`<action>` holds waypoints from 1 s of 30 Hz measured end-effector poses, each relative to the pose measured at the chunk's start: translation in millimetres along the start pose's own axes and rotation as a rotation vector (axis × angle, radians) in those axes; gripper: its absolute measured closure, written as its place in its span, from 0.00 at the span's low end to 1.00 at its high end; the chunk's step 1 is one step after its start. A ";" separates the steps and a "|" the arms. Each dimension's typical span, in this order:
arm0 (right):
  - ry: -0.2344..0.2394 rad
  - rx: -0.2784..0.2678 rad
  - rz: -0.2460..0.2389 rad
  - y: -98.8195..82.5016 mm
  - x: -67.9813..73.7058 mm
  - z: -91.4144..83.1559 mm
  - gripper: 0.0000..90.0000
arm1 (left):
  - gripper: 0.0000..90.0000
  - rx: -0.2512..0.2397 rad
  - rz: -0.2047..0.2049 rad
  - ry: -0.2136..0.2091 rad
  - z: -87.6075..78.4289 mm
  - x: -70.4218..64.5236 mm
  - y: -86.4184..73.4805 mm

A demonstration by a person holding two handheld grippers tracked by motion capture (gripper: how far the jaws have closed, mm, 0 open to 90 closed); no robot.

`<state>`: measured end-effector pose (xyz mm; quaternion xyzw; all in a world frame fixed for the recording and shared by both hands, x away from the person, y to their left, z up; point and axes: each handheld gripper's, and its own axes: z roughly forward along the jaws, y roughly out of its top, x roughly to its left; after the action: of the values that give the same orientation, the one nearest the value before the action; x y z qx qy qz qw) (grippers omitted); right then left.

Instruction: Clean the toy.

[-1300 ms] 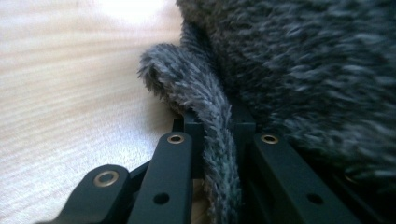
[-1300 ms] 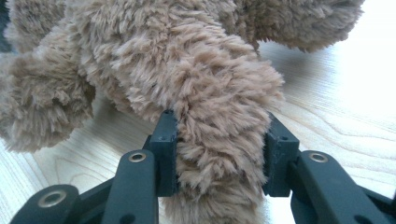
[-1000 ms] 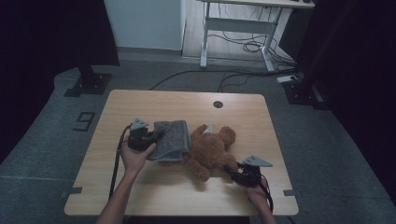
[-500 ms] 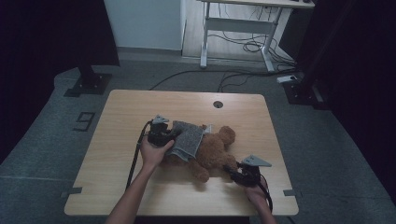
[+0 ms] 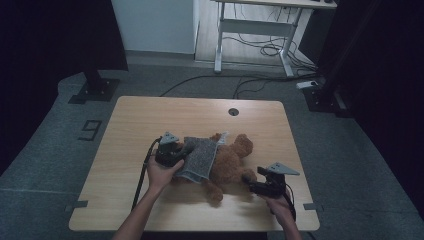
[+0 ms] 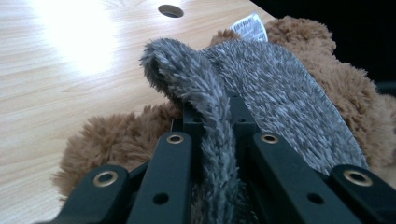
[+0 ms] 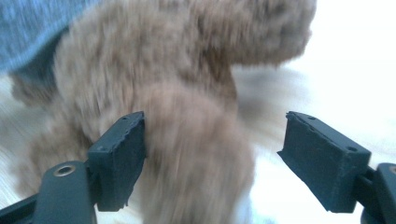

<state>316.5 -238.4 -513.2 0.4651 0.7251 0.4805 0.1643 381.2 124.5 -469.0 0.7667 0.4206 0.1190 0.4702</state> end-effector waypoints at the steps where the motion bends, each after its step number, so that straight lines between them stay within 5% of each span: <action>1: 0.002 -0.009 -0.005 4.1 1.4 -1.3 0.23 | 0.91 -0.004 0.006 -0.003 -1.5 -1.5 -1.9; 5: 0.030 -0.020 -0.045 21.2 13.1 2.7 0.23 | 0.91 -0.020 0.013 -0.020 -7.0 -4.7 -10.5; 10: 0.058 0.081 -0.092 35.6 24.5 31.2 0.20 | 0.91 -0.024 0.003 -0.041 -11.7 -6.1 -17.1; 15: 0.085 0.125 -0.069 47.1 24.3 50.9 0.15 | 0.91 -0.040 0.012 -0.018 -12.0 -9.5 -20.9; 20: 0.145 0.220 0.059 42.3 8.5 67.9 0.06 | 0.91 -0.044 0.002 -0.029 -11.4 -10.2 -22.9; 23: 0.165 0.230 0.078 39.0 6.8 70.9 0.07 | 0.91 -0.050 0.008 -0.023 -12.0 -12.0 -24.9; 24: 0.185 0.212 0.058 37.4 9.5 68.9 0.19 | 0.91 -0.054 0.011 -0.019 -12.2 -12.8 -25.9; 25: 0.185 0.212 0.058 37.4 9.5 68.9 0.19 | 0.91 -0.055 0.011 -0.019 -12.5 -13.3 -26.7; 26: 0.196 0.187 0.009 36.4 14.6 64.7 0.32 | 0.91 -0.061 0.008 -0.022 -12.6 -13.4 -28.0; 27: 0.196 0.187 0.009 36.4 14.6 64.7 0.32 | 0.91 -0.061 0.008 -0.022 -12.6 -13.4 -28.0; 30: 0.205 0.153 -0.028 33.9 17.6 58.6 0.53 | 0.91 -0.069 0.000 -0.028 -12.8 -12.2 -28.6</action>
<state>365.2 -188.3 -509.0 0.4145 0.7792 0.4664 0.0599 351.0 129.0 -483.1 0.7516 0.4098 0.1227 0.5022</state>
